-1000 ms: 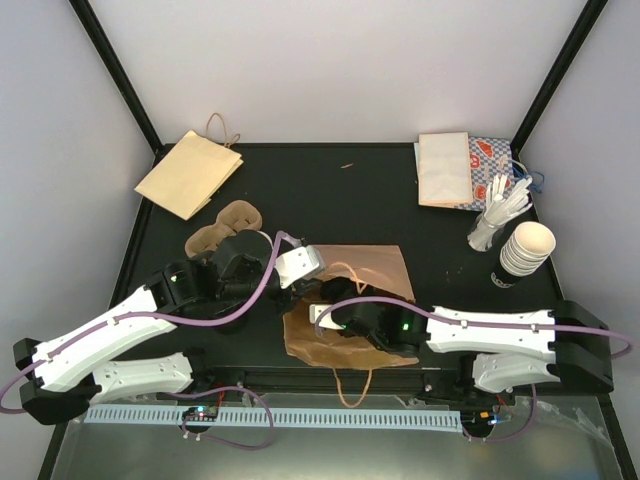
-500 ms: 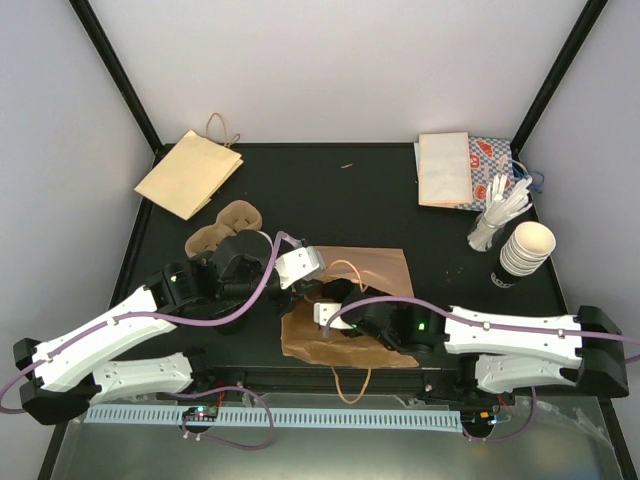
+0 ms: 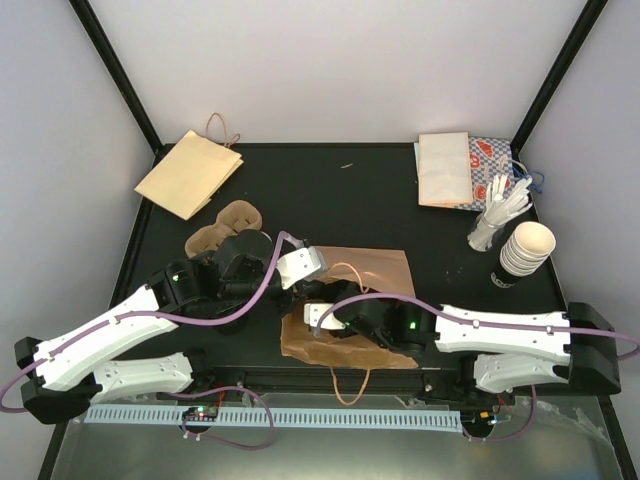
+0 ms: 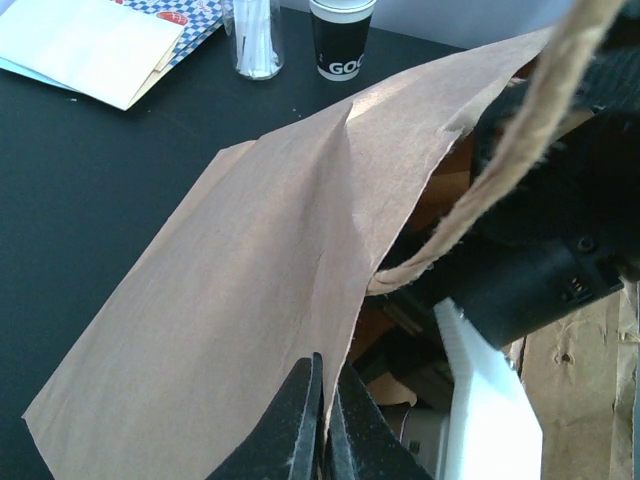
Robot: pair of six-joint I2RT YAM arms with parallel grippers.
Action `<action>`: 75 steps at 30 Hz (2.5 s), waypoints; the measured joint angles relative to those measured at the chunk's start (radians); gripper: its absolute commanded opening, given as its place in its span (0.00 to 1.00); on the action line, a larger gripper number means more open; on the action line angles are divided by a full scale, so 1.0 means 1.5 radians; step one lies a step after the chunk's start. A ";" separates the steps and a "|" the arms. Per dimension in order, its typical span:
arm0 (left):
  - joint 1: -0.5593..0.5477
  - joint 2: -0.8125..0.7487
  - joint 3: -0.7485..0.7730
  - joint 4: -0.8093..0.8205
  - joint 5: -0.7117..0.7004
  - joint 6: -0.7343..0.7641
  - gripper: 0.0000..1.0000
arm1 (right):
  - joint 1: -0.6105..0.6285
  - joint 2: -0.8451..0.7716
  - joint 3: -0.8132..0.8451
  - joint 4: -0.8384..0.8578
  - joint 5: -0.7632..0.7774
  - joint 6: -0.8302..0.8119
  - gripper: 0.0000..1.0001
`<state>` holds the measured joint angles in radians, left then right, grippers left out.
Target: Pack the takeout coffee
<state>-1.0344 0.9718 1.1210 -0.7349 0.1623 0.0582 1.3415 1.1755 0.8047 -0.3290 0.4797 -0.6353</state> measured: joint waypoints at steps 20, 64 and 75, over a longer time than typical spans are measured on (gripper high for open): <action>0.000 -0.001 0.000 0.000 0.016 -0.008 0.02 | -0.015 0.076 -0.019 0.042 -0.011 -0.009 0.54; 0.005 -0.002 0.000 -0.019 0.017 -0.023 0.01 | -0.030 0.185 0.037 0.041 0.020 -0.023 0.53; 0.016 0.057 0.095 -0.077 -0.013 -0.067 0.02 | -0.062 0.173 0.100 -0.075 -0.074 -0.014 0.53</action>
<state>-1.0107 1.0573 1.2633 -0.8497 0.1432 -0.0429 1.2488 1.4353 0.9543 -0.4412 0.3683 -0.6571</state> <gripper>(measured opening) 0.018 0.677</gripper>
